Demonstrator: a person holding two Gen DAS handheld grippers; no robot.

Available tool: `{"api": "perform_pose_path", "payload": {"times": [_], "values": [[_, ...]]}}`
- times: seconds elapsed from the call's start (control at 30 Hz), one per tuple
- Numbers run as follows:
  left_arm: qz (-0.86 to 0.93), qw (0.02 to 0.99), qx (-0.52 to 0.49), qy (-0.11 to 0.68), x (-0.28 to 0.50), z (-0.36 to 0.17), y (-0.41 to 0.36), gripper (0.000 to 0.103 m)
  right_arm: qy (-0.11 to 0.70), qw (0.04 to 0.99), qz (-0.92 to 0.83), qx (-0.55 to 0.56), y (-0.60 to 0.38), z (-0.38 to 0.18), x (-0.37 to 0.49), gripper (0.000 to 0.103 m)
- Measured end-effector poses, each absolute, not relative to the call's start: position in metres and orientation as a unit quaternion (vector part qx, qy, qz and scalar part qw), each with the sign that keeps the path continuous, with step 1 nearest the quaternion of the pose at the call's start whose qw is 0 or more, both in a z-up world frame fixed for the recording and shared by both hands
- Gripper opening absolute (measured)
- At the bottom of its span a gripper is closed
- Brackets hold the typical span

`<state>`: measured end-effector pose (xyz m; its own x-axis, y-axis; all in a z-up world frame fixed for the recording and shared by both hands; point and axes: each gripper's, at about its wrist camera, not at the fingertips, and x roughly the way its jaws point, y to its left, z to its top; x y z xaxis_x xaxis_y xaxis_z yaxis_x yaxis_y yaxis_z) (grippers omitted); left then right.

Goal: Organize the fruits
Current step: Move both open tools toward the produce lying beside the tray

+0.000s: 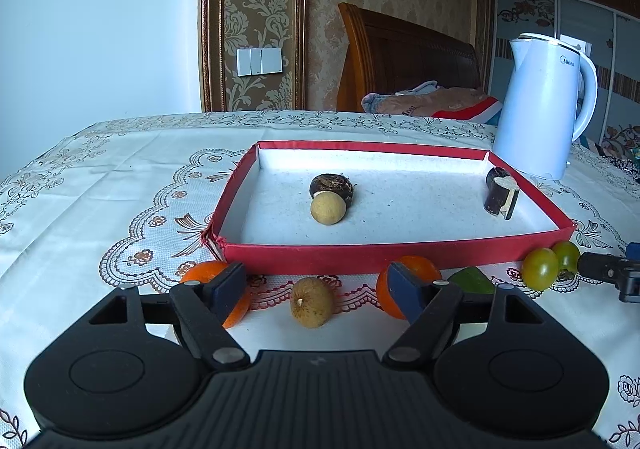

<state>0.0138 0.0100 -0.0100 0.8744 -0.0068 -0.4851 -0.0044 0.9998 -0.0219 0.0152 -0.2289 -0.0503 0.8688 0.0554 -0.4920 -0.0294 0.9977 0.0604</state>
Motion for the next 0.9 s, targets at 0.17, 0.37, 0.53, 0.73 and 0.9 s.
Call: {"api": "perform_pose_path", "payload": {"times": [0.17,0.37,0.53,0.73,0.9], "values": [[0.000,0.968,-0.010,0.251,0.014,-0.010,0.010,0.078,0.288,0.957,0.013,0.014,-0.226,-0.056,0.026,0.100],[0.004,0.968,-0.009,0.249,0.014,-0.010,0.009,0.078,0.310,0.951,0.011,0.002,-0.218,-0.060,0.042,0.100],[0.009,0.971,0.004,0.240,0.002,-0.011,0.011,0.078,0.327,0.945,0.012,0.003,-0.218,-0.063,0.048,0.101],[0.024,0.973,0.004,0.227,-0.010,-0.011,0.021,0.078,0.328,0.944,0.017,0.008,-0.219,-0.064,0.048,0.103],[0.038,0.970,0.002,0.239,-0.006,-0.011,0.026,0.078,0.328,0.945,0.017,0.008,-0.219,-0.064,0.049,0.103]]}}
